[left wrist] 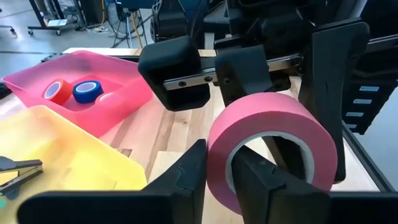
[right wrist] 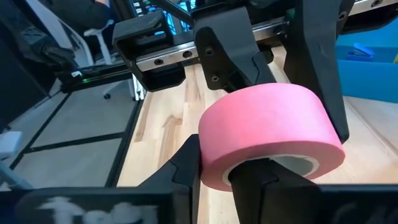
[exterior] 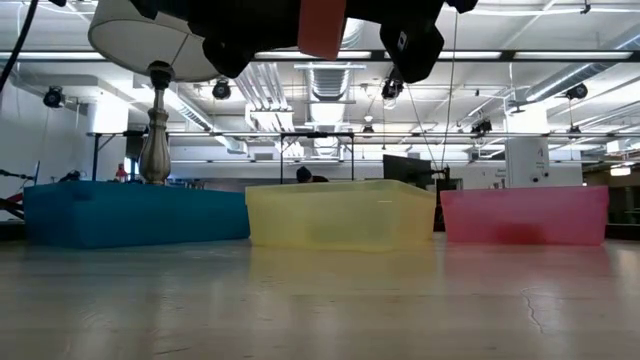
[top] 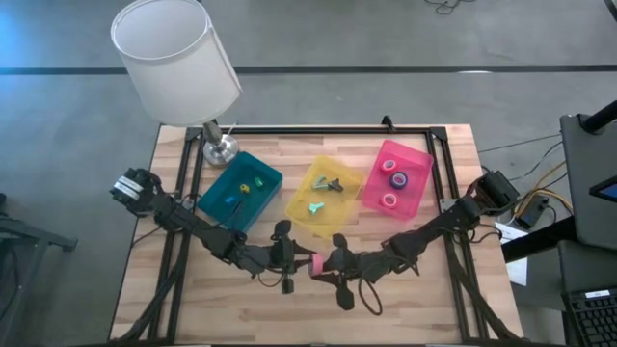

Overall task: Pick and place Stapler, Stapler remover, tape
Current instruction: Put the pink tape into the pink bin

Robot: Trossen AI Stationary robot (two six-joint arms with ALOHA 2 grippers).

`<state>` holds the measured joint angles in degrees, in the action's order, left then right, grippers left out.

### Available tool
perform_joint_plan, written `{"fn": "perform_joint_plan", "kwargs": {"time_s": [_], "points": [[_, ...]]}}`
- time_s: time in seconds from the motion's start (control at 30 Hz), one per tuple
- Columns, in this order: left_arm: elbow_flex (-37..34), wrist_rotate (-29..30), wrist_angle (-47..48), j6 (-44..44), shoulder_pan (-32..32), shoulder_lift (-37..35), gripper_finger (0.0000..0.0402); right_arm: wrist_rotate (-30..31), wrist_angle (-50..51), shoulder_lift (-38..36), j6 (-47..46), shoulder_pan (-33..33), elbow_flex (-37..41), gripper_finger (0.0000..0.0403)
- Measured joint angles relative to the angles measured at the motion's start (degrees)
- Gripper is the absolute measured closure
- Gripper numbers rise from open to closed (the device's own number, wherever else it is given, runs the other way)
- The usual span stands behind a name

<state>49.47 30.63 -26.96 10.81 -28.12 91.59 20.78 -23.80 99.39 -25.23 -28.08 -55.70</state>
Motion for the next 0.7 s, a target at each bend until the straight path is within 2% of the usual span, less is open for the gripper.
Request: {"fn": "perform_joint_plan", "kwargs": {"time_s": [0.23,0.43,0.7], "points": [[0.0,-0.1,1.2,0.0,-0.1,0.0,0.0288,0.2,0.8,0.0,0.0,0.0,0.0,0.0344],[0.0,0.0,2.0,0.1,-0.1,0.0,0.0259,0.1,6.4,-0.7,-0.5,0.0,-0.2,0.0344],[0.0,-0.2,5.1,1.6,-0.1,0.0,0.0248,-1.4,11.4,-2.5,-3.2,0.0,-0.3,0.0344]]}}
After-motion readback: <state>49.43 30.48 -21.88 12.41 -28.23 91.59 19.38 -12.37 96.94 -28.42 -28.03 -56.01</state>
